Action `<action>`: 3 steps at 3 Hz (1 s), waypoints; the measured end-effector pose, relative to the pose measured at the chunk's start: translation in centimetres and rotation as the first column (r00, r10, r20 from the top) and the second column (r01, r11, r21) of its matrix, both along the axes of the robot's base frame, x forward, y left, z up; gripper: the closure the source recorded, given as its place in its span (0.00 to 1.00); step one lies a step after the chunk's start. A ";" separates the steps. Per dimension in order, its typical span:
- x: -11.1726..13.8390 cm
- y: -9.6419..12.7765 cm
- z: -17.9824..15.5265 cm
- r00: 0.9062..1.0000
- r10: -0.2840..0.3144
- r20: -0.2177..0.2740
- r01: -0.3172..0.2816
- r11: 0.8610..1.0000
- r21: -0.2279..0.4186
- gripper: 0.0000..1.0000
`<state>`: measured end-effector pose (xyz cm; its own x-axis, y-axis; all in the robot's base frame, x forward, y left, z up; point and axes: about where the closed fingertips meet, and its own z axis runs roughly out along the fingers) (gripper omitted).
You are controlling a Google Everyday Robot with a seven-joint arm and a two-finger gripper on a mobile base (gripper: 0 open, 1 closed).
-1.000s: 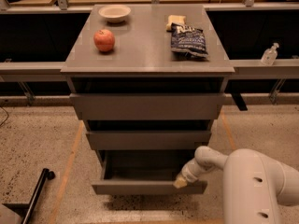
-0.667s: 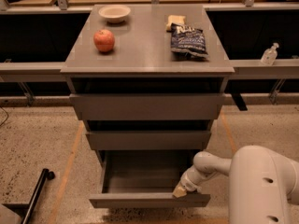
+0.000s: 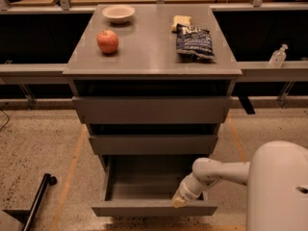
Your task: Open bottom drawer
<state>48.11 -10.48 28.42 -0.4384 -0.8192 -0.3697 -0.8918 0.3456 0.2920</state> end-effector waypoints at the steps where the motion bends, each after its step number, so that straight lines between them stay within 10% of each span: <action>1: 0.8 2.4 2.3 0.994 0.075 0.076 -0.077 0.997 0.026 0.46; 3: 3.2 3.9 1.1 0.986 0.133 0.098 -0.138 0.989 0.051 0.01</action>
Offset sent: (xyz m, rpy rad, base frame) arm 0.0476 0.0473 0.0327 0.0362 -0.1844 0.1705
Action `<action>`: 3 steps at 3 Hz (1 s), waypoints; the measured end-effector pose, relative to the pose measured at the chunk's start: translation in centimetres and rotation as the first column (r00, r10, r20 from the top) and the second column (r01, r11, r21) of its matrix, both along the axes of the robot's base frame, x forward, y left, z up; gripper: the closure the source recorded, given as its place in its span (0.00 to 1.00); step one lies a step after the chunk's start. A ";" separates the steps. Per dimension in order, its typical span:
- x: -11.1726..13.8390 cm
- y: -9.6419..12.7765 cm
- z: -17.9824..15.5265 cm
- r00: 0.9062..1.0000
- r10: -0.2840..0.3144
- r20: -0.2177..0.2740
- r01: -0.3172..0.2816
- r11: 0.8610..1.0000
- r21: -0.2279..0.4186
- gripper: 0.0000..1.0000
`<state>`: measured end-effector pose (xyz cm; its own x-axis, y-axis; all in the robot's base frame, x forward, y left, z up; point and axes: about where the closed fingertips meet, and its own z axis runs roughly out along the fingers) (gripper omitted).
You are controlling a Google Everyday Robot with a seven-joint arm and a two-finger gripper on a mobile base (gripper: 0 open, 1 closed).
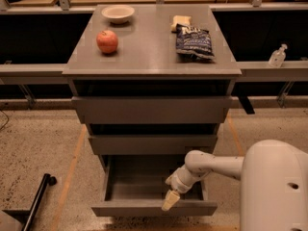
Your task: Open bottom drawer
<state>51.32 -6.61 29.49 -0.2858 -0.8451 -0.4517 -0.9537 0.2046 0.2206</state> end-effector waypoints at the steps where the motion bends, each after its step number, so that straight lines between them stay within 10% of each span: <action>1: 1.0 0.0 -0.3 1.000 -0.004 -0.003 0.004 1.000 0.006 0.00; 3: -1.6 -1.8 -6.0 0.987 -0.068 -0.148 0.061 0.997 -0.046 0.00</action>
Offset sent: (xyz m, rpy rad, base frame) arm -0.0076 -0.0175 -0.0499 -0.0618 0.1086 -0.0518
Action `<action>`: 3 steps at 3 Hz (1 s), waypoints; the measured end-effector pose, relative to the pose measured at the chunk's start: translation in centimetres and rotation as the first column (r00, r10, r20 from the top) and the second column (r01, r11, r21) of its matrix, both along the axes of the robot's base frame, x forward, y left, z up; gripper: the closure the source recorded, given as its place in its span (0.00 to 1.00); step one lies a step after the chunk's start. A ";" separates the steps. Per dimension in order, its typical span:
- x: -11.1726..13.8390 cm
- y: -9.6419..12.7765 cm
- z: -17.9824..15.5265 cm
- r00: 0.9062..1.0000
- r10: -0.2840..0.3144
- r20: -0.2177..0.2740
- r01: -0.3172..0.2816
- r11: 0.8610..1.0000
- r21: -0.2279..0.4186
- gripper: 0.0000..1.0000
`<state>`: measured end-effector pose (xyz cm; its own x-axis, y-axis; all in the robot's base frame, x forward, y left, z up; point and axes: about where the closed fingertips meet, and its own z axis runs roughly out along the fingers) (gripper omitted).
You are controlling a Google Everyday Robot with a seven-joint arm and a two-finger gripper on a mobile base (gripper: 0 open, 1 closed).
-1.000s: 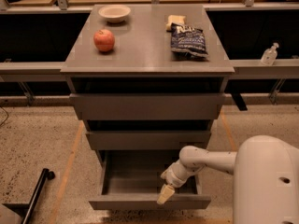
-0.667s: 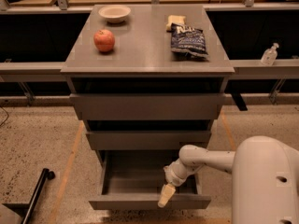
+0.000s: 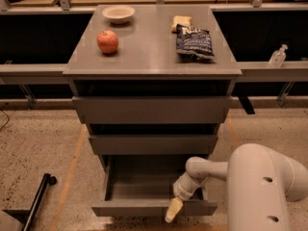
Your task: Open bottom drawer
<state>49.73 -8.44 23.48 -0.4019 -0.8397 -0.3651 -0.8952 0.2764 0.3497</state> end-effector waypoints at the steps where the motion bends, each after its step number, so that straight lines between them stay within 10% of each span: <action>1: -2.2 -1.4 -4.2 0.993 -0.054 -0.107 0.052 0.998 -0.024 0.03; 3: -3.4 -1.8 -5.7 0.986 -0.070 -0.154 0.065 0.997 -0.036 0.49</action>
Offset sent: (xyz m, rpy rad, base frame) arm -0.0396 -0.0252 -0.0728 -0.0430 0.1945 -0.0849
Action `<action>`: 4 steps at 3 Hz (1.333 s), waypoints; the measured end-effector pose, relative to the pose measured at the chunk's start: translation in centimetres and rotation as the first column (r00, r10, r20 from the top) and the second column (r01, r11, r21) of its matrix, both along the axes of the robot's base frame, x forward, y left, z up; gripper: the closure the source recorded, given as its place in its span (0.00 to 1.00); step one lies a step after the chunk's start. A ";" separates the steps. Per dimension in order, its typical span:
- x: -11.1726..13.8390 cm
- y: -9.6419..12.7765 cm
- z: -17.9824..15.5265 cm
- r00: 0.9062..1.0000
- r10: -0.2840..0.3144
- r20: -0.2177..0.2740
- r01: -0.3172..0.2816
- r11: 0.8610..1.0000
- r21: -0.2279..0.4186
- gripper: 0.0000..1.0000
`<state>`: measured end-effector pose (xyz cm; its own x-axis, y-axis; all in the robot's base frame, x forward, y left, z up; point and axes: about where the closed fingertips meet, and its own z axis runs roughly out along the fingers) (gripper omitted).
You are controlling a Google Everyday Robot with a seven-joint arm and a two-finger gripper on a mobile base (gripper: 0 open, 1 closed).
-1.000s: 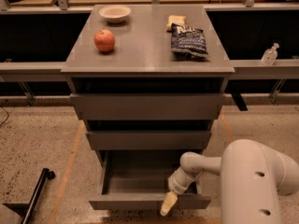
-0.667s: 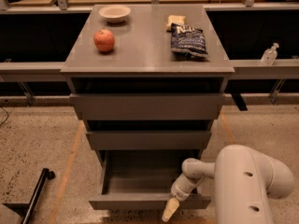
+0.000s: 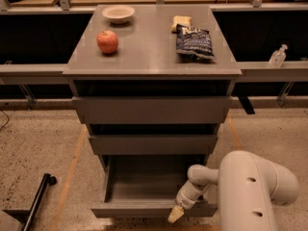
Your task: Open bottom drawer
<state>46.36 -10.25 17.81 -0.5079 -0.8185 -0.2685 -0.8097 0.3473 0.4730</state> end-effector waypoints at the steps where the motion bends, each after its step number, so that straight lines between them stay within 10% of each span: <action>1: 0.0 0.0 0.0 1.000 0.000 0.000 0.000 1.000 0.000 0.72; 2: 0.4 0.7 1.8 0.999 0.018 0.028 -0.018 1.000 0.000 0.96; 4: 0.8 1.4 3.1 0.998 0.034 0.053 -0.034 0.999 -0.004 0.69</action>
Offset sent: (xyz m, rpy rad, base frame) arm 0.0180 0.0193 0.0553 -0.0011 -0.0901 0.0479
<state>47.16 -8.88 20.90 -0.4653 -0.8357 -0.2919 -0.8448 0.3208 0.4282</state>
